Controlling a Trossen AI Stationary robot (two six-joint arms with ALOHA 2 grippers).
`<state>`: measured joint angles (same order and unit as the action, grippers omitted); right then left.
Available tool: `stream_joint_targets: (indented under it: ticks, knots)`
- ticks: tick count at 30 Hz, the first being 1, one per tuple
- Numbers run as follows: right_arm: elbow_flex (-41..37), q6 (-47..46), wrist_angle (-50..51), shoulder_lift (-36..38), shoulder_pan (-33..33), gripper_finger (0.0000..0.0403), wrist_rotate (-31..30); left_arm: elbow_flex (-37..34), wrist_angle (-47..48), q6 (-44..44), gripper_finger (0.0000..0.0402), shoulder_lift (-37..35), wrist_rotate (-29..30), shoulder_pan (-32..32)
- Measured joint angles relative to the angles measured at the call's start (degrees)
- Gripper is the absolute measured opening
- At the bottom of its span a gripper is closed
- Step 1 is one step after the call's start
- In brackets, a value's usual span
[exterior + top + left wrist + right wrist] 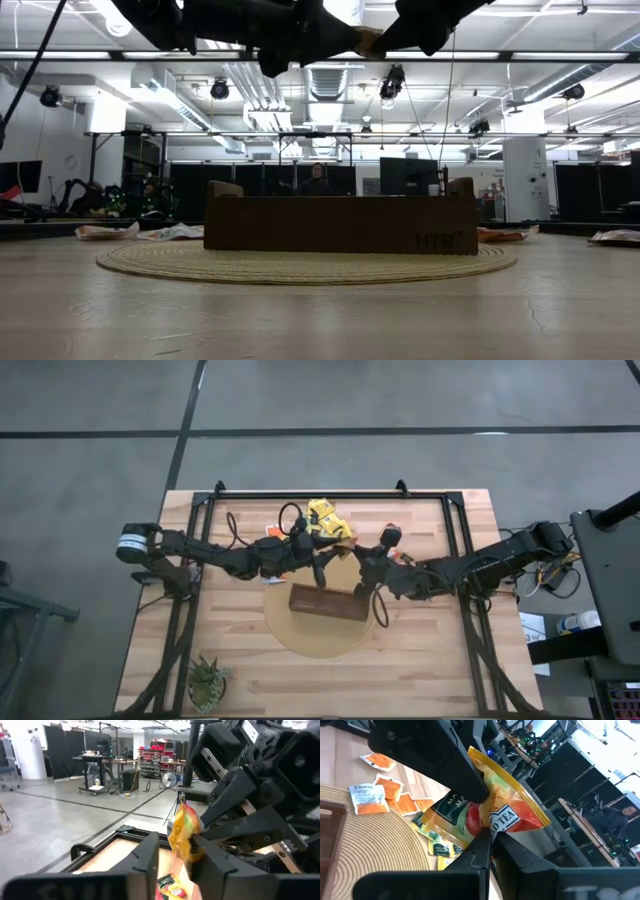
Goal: Pick & Place Tea
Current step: Put the orange and green tea bag into the wooden organizer
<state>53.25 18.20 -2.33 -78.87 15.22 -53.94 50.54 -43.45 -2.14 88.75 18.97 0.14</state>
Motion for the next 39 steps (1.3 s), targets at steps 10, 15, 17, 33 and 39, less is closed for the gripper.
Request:
stream_joint_targets:
  ticks: [10, 15, 17, 33, 39]
  knots:
    - [0.00, -1.71, 2.22, -0.04, 0.00, 0.0013, 0.63, 2.12, 10.77, 4.93, 0.0001, -1.01, -1.29, 0.02]
    - [0.01, -1.71, 4.11, 0.01, 0.06, 0.0049, 0.06, 3.47, 22.34, 5.61, 0.0001, -3.03, -0.43, 0.08]
    - [0.04, -1.71, 5.10, 0.04, 0.09, 0.0080, -0.04, 3.61, 26.21, 5.69, 0.0001, -3.55, -0.45, 0.10]
    - [0.63, -13.03, 7.73, 0.04, -1.79, 0.0268, 25.98, 6.11, 43.58, 9.76, 0.0000, -4.32, -2.18, -3.28]
    - [0.54, -15.22, 8.09, 0.04, -3.80, 0.0262, 26.84, 6.86, 43.49, 11.86, 0.0000, -4.31, -4.36, -5.51]
